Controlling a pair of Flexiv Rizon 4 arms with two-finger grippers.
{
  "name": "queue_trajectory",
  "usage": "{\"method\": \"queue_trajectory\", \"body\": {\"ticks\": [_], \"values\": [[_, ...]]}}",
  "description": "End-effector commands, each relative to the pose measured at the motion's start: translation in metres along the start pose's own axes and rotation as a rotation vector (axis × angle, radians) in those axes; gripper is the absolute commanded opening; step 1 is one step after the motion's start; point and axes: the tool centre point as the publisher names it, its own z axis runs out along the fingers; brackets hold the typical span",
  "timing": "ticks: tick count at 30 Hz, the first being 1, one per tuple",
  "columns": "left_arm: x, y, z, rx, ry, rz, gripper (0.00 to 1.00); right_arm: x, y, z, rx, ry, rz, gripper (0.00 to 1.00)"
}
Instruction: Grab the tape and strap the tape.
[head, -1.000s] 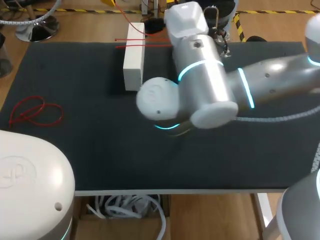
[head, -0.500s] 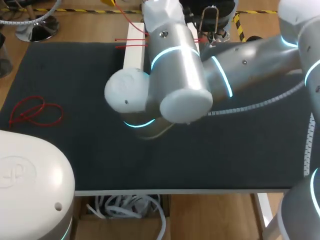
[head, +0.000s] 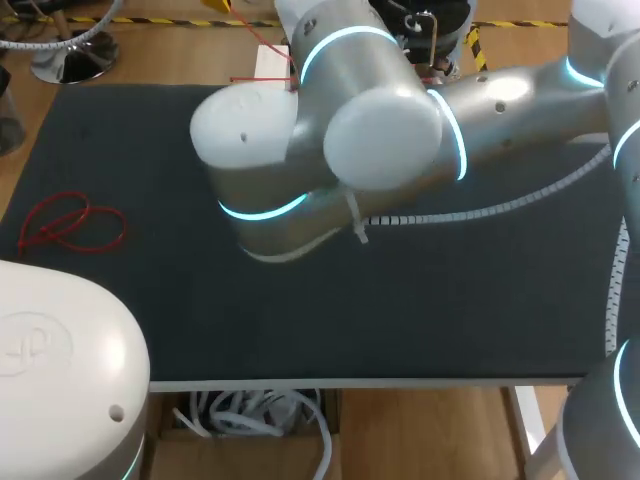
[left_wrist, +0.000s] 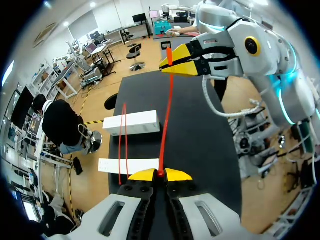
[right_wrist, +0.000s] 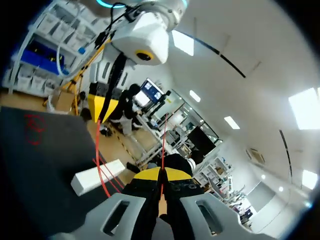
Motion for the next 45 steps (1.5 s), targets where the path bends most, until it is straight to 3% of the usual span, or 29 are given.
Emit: {"method": "queue_trajectory", "body": {"ticks": [1,6,18,39,40,45], "values": [[0.000,-0.001,-0.001,-0.004,0.002,0.000,0.00,-0.002,0.005,-0.001,0.117,0.054,-0.126,0.00],[0.000,-0.001,-0.001,-0.004,0.002,0.000,0.00,-0.001,0.005,0.001,0.140,0.049,-0.310,0.00],[0.000,-0.001,-0.001,-0.004,0.002,0.000,0.00,-0.002,0.011,0.008,0.127,-0.004,-0.621,0.00],[0.000,-0.001,-0.001,-0.004,0.002,0.000,0.00,-0.011,0.029,0.011,0.109,-0.053,-1.043,0.00],[0.000,-0.001,-0.001,-0.004,0.002,0.000,0.00,-0.012,0.030,0.011,0.112,-0.069,-1.108,0.00],[0.000,-0.001,-0.001,-0.004,0.002,0.000,0.00,-0.013,0.034,0.013,0.111,-0.078,-1.139,0.00]]}}
